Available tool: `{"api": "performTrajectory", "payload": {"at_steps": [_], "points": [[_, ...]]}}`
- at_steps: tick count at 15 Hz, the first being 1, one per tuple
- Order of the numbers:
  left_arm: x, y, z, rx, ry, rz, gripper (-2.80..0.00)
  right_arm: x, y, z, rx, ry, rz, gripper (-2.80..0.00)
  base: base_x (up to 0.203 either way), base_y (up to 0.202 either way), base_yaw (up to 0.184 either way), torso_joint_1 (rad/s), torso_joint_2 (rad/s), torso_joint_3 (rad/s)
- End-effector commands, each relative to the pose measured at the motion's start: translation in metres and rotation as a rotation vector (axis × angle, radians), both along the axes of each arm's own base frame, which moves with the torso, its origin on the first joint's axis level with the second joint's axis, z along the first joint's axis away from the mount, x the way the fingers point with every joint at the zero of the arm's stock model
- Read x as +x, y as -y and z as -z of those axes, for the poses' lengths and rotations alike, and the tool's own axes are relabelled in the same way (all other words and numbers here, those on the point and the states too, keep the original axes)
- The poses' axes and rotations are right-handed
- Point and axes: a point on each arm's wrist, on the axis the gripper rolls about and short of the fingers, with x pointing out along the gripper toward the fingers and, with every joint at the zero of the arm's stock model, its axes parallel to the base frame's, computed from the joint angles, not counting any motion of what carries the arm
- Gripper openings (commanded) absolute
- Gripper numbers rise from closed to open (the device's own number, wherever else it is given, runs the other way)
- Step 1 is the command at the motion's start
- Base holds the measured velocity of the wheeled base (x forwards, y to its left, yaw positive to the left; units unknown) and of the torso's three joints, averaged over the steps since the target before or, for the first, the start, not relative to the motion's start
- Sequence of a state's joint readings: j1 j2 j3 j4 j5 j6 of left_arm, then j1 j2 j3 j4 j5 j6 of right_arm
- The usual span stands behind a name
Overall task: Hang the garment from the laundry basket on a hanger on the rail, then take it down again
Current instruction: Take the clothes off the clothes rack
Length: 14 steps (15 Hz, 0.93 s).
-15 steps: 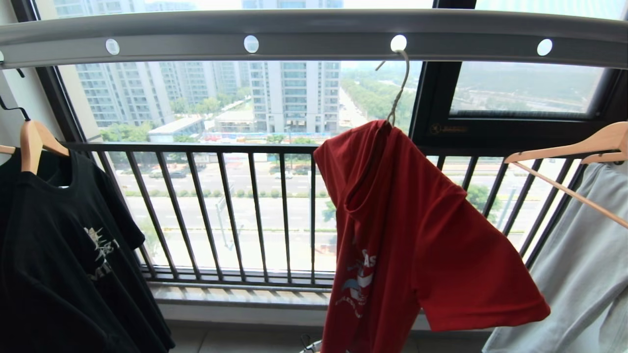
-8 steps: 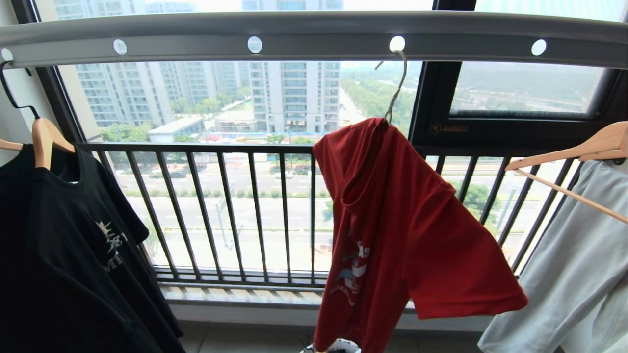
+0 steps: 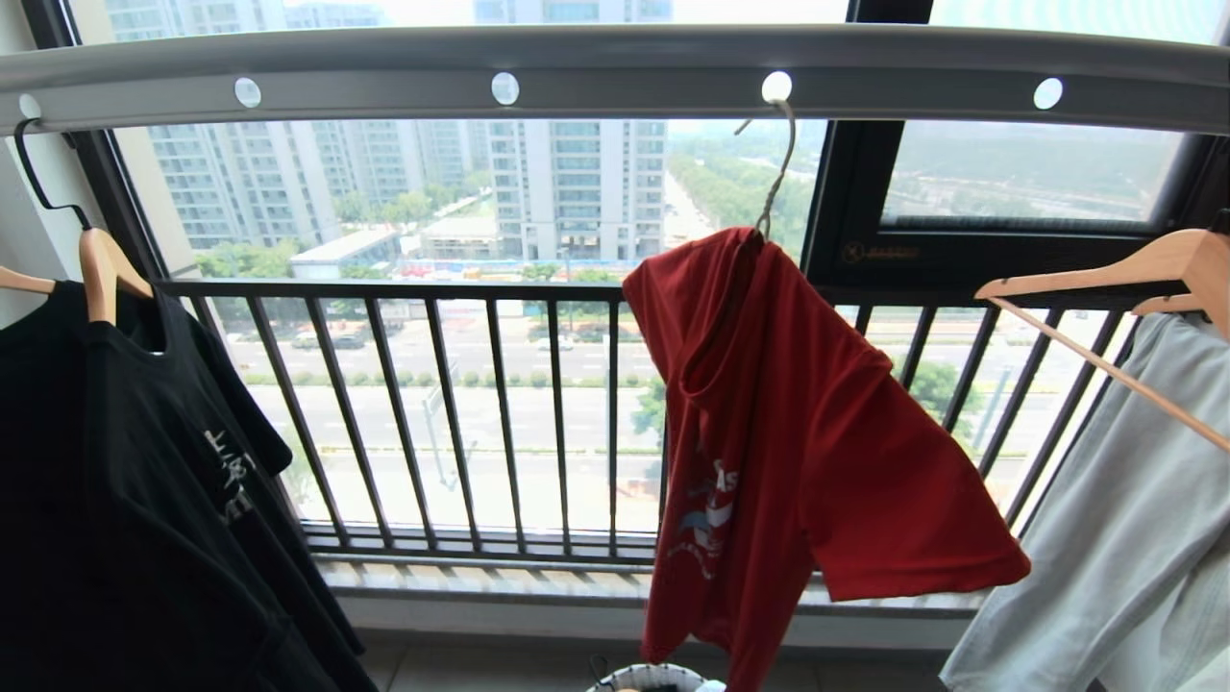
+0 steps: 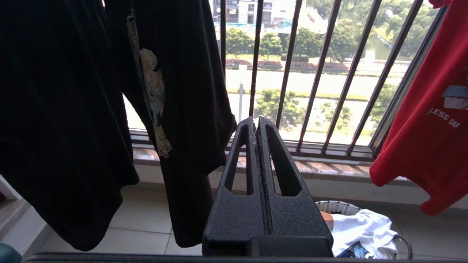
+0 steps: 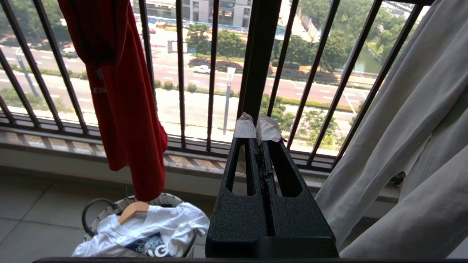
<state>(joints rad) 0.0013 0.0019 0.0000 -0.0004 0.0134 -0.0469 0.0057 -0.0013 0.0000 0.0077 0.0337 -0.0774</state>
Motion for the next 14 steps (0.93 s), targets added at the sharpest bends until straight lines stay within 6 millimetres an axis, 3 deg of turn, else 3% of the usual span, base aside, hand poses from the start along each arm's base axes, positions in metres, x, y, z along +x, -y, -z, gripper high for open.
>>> {"api": "performTrajectory", "payload": {"at_steps": [1, 14], "points": [[0.0, 0.0, 0.0, -0.001, 0.001, -0.001, -2.8, 0.0001, 0.0, 0.0, -0.001, -0.001, -0.002, -2.8, 0.0, 0.0, 0.0, 0.0, 0.0, 0.0], [0.0, 0.0, 0.0, -0.001, 0.0, -0.001, -2.8, 0.0001, 0.0, 0.0, -0.001, -0.001, 0.0, -2.8, 0.0, 0.0, 0.0, 0.0, 0.0, 0.0]]}}
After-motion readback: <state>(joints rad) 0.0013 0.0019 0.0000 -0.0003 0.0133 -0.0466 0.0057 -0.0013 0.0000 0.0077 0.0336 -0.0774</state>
